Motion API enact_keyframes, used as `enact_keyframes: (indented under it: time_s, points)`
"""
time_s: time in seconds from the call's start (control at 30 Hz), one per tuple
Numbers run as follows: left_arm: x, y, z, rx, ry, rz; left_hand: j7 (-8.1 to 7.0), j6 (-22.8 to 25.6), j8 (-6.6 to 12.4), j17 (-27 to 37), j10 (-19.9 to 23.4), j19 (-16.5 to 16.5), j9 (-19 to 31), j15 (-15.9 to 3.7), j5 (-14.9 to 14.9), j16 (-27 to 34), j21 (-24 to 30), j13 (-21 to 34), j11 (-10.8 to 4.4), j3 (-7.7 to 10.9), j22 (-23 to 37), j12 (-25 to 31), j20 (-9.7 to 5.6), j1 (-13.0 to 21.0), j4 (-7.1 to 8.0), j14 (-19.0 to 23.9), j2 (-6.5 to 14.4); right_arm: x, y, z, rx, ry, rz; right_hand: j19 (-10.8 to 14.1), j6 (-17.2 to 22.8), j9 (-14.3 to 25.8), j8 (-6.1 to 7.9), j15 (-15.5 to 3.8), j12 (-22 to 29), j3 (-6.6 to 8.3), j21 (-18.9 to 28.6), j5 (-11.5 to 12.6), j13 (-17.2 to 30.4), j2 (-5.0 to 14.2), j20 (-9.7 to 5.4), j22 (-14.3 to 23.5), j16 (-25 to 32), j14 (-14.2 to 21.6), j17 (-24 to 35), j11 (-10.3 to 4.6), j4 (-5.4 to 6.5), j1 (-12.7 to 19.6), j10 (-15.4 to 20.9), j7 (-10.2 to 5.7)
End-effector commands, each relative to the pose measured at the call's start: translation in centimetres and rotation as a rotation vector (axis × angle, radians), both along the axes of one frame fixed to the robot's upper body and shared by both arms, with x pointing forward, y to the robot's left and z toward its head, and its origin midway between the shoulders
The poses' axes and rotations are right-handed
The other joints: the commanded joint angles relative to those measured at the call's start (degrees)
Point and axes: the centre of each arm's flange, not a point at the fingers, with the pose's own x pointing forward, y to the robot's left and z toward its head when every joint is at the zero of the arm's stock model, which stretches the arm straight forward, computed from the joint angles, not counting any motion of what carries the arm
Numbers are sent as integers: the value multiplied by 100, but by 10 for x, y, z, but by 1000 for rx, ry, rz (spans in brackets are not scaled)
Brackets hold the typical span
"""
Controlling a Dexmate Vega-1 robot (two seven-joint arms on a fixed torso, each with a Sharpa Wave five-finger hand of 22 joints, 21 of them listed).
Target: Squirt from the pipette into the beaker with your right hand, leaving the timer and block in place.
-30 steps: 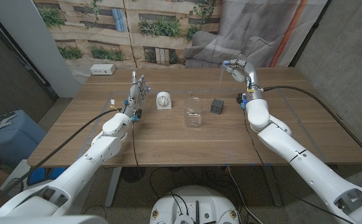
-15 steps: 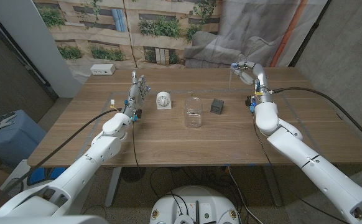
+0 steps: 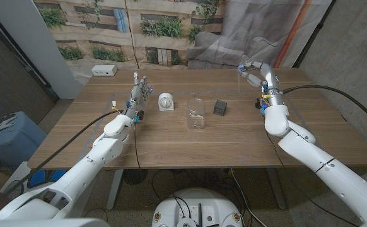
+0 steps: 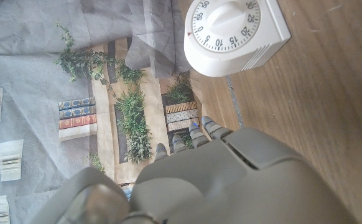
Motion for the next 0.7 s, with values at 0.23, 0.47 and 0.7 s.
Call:
enact_keyframes:
  time_s: [0.23,0.47,0.7]
  points:
    - [0,0,0,0,0,0,-33,-25,34,8,-17,-27,13,-666,34,33,32,31,-12,-33,14,26,-528,-8,-13,-54,253,-7,-6,-7,-195,-47,-167,59,97,22,20,-844,35,20,31,44,29,-16,11,14,-16,61,4,9,-13,2,53,-2]
    - [0,0,0,0,0,0,-33,-27,33,8,-11,-27,13,-664,34,35,31,31,-14,-33,14,29,-524,-8,-13,-49,254,-9,-7,-10,-278,-63,-233,67,118,21,27,-860,34,42,32,48,23,1,7,13,-21,81,-2,7,-30,30,60,-26]
    - [0,0,0,0,0,0,-33,-27,33,8,-10,-26,13,-670,34,36,32,31,-14,-33,14,29,-524,-9,-13,-48,254,-9,-2,-10,-365,-77,-299,78,124,21,27,-856,44,48,33,46,29,-2,7,13,-34,87,-10,6,-39,35,77,-34]
